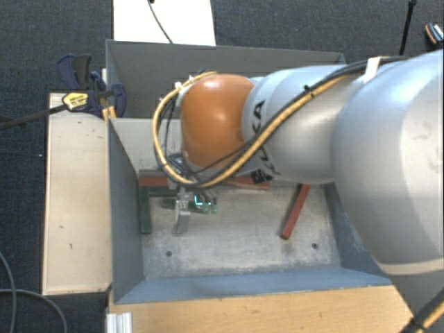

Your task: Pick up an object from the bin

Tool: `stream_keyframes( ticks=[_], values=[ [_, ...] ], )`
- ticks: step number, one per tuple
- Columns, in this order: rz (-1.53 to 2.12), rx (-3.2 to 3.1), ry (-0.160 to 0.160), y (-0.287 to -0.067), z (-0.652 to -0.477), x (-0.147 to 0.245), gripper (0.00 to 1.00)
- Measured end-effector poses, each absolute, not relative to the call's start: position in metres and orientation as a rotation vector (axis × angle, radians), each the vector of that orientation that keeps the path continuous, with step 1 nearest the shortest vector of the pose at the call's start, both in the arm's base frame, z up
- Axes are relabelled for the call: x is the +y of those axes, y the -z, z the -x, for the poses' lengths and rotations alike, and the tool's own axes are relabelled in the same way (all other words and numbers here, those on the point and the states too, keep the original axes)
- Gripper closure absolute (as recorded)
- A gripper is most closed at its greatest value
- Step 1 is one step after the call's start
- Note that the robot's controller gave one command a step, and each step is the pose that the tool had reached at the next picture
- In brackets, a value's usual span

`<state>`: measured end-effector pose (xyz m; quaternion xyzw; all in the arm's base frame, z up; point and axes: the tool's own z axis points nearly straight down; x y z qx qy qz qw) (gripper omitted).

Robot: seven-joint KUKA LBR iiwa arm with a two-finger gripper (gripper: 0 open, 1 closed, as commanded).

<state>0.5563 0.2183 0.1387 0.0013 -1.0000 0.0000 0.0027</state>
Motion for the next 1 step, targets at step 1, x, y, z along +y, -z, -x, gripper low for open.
stream_keyframes(
  ticks=[1],
  values=[
    [0.042,-3.138,-0.006,-0.0665,-0.571,0.1368,0.0]
  ],
)
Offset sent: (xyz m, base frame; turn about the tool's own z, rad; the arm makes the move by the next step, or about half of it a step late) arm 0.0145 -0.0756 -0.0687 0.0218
